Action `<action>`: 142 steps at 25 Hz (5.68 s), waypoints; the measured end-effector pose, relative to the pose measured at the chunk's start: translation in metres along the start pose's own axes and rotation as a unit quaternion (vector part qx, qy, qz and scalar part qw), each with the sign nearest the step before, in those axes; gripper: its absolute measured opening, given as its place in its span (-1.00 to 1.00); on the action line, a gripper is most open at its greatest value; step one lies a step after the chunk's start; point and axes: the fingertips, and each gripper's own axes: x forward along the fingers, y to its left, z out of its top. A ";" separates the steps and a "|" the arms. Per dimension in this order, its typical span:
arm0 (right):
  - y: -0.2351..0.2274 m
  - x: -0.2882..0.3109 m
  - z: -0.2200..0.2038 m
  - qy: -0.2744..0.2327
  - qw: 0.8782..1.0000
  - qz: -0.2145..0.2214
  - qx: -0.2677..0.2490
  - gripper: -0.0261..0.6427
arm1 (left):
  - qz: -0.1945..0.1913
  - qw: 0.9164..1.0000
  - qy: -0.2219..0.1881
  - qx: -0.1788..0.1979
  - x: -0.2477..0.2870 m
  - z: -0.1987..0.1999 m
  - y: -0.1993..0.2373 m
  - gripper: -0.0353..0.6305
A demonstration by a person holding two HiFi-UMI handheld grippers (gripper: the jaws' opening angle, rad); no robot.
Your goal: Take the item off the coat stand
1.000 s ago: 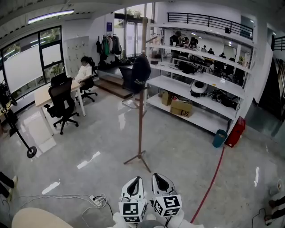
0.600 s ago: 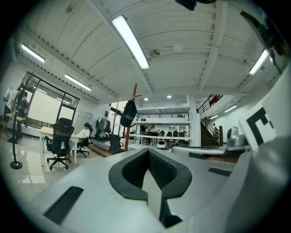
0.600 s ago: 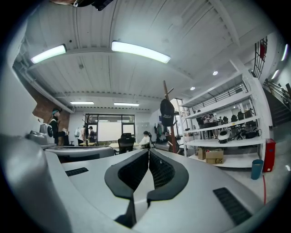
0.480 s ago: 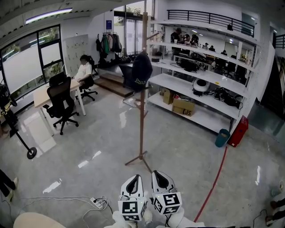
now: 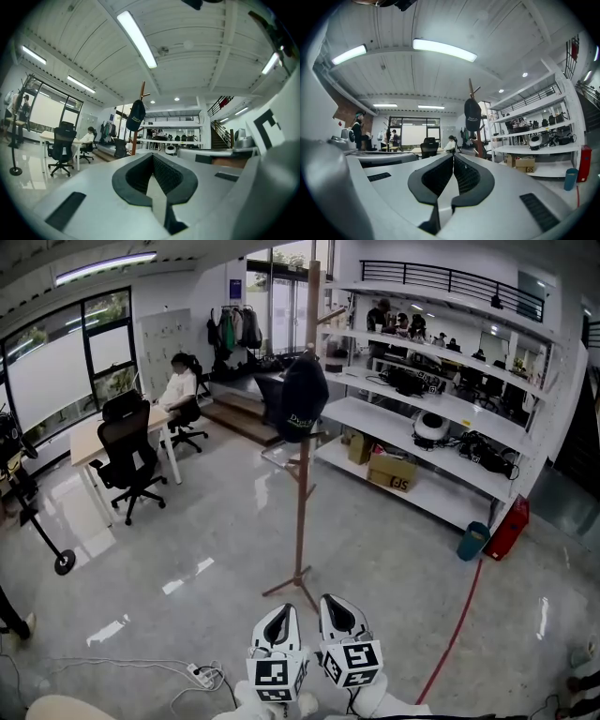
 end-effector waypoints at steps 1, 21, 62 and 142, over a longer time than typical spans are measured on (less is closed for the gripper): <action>-0.002 0.005 0.002 -0.001 1.000 0.001 0.000 -0.89 | 0.000 1.000 0.000 0.001 0.005 0.001 0.001 -0.93; -0.046 0.097 0.002 -0.005 1.000 0.020 0.007 -0.89 | 0.010 1.000 0.011 0.013 0.098 -0.001 0.025 -0.93; -0.091 0.231 0.005 -0.004 1.000 -0.008 0.004 -0.89 | -0.011 1.000 0.019 0.009 0.234 0.012 0.093 -0.93; -0.107 0.400 0.218 -0.098 0.989 0.009 -0.108 -0.19 | 0.014 0.999 0.007 -0.030 0.323 0.026 0.196 -0.93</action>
